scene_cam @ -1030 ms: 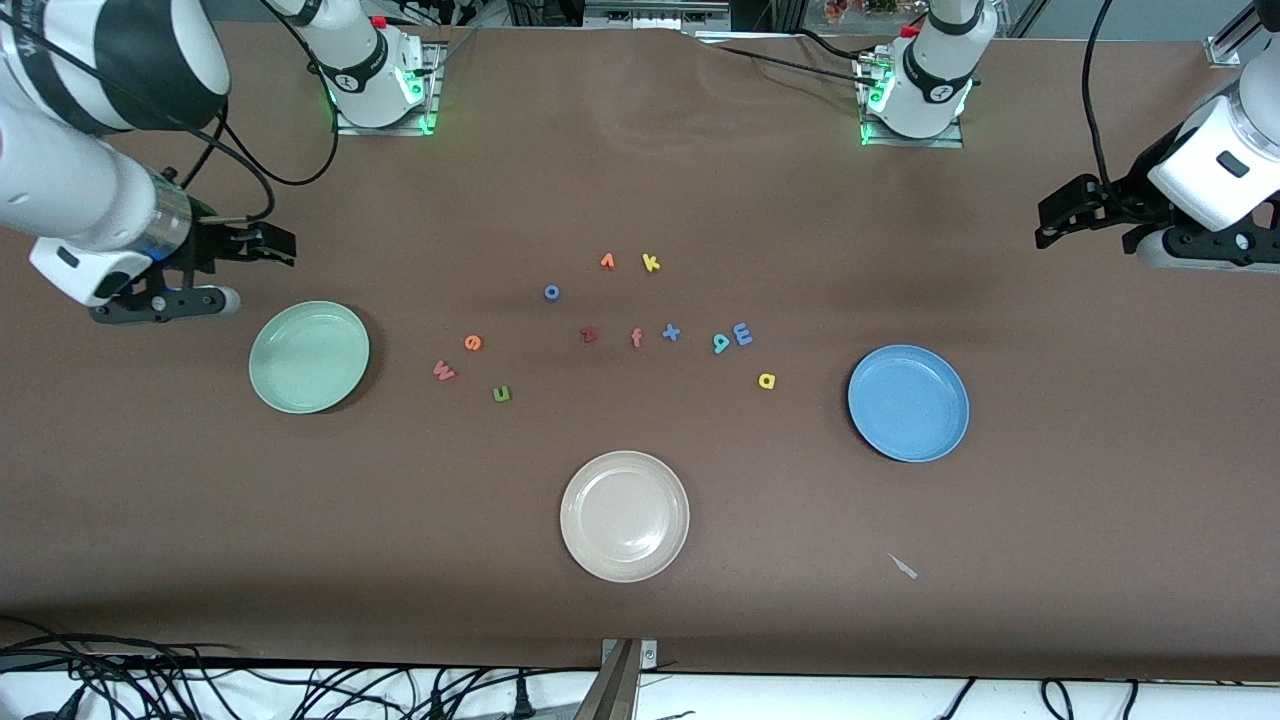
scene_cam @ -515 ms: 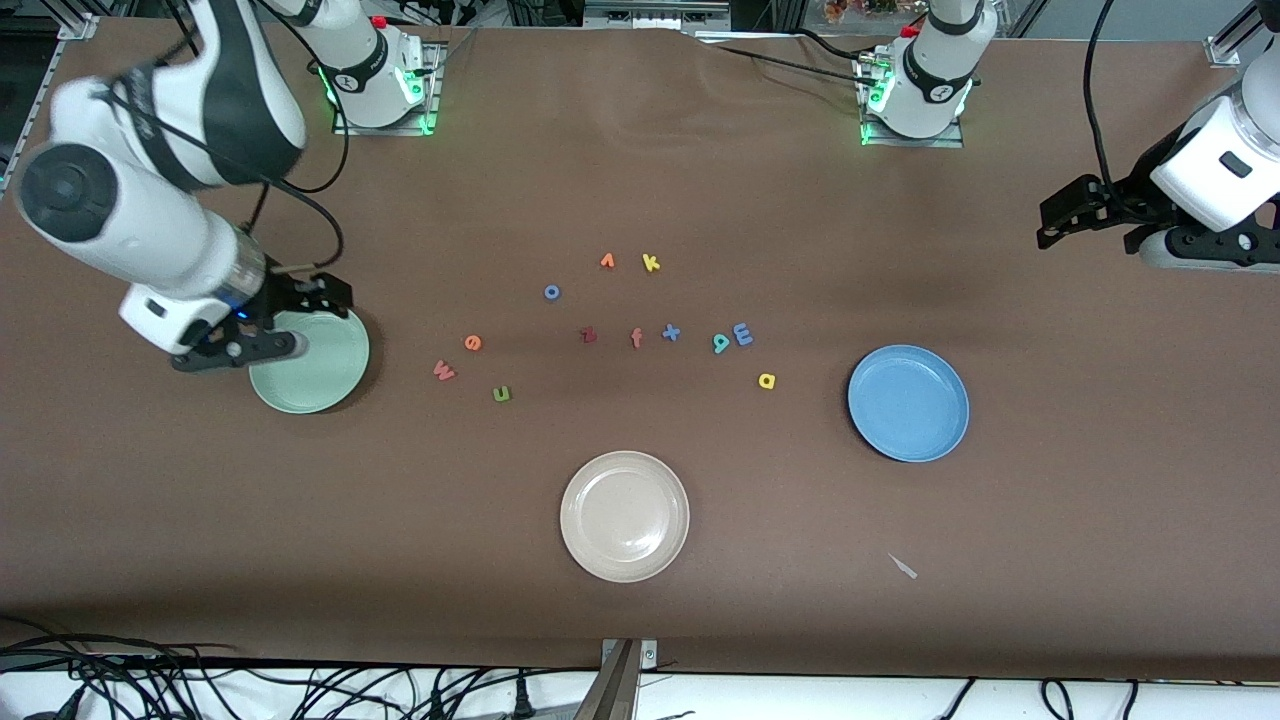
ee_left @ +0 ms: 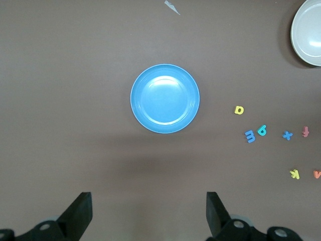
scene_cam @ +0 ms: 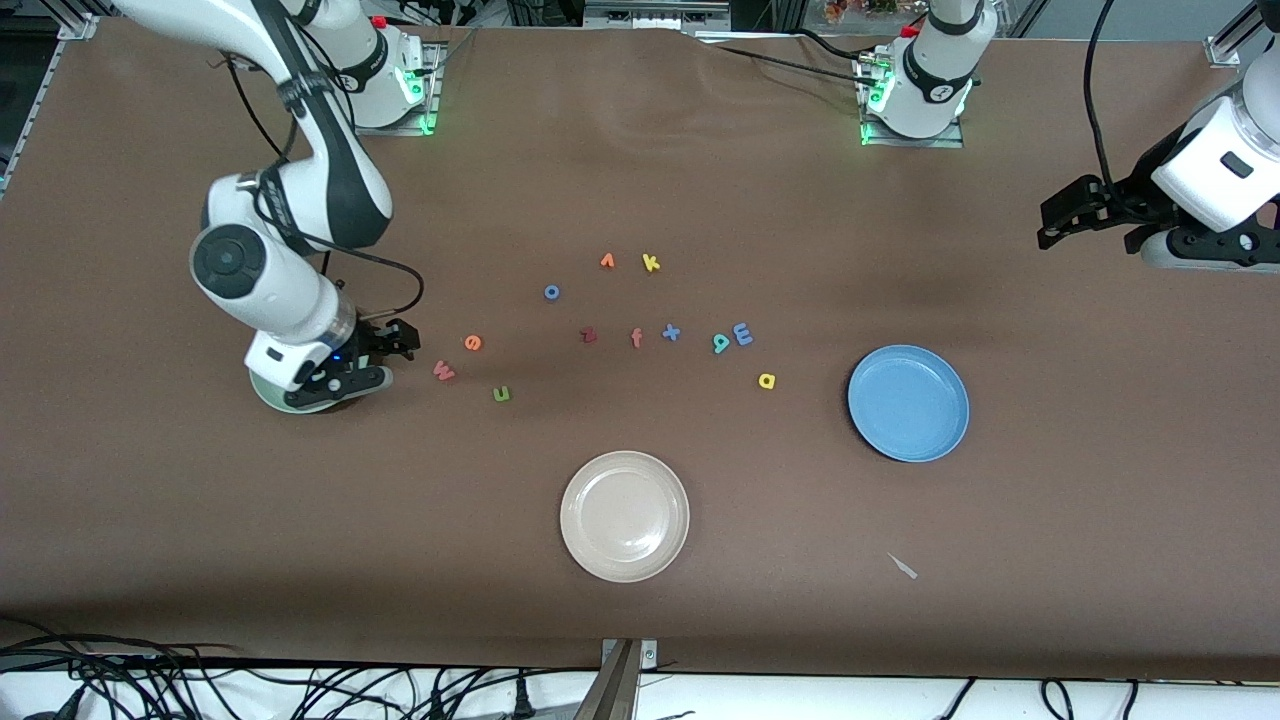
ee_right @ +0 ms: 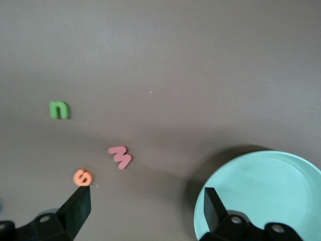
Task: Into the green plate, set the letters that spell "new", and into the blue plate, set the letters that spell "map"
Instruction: 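Reach the right gripper to the pink M while the left gripper reaches the yellow D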
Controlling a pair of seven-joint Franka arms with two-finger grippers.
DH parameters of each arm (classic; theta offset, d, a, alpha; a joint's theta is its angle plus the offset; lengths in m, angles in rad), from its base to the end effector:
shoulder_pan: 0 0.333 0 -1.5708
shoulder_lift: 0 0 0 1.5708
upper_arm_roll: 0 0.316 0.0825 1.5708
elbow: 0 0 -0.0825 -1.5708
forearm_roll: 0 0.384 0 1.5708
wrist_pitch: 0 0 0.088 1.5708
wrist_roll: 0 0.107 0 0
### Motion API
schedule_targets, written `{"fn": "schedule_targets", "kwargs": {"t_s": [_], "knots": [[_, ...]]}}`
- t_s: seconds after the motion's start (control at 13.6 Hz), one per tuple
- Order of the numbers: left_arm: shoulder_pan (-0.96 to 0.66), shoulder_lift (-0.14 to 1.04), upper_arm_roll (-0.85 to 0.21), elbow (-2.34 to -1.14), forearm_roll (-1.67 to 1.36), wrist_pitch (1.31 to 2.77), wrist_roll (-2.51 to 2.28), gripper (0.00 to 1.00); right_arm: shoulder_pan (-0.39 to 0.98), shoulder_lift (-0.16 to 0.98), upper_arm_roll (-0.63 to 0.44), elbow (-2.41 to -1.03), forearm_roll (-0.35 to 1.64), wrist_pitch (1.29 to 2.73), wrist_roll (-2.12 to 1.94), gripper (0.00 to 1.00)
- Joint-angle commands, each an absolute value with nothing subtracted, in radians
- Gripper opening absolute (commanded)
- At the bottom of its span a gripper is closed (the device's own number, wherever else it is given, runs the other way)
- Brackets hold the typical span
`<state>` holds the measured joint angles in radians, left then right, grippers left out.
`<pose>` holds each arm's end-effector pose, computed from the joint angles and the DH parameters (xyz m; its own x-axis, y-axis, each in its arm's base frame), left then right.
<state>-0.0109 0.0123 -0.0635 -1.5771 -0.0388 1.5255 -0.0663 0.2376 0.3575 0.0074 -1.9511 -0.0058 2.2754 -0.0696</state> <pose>0.5510 -0.0452 0.6110 0.9978 -0.0098 -0.0663 -0.0075 -0.9994 0.0352 0.5937 0.1481 0.2930 0.9493 0.3125 -0.0332 0.3127 -0.9499 -0.0006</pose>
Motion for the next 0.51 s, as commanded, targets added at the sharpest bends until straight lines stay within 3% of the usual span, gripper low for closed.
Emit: {"fn": "schedule_targets", "kwargs": {"t_s": [0.0,0.44], "knots": [[-0.008,0.060,-0.060,-1.565,-0.041,1.514,-0.063,1.00,0.233,0.408,0.011,-1.956,0.003,2.333,-0.140,1.00],[-0.024,0.199,-0.063,-1.560,-0.041,1.626,-0.074,1.00,0.233,0.497,0.035,-1.966,0.002,2.448,-0.212,1.00]]}}
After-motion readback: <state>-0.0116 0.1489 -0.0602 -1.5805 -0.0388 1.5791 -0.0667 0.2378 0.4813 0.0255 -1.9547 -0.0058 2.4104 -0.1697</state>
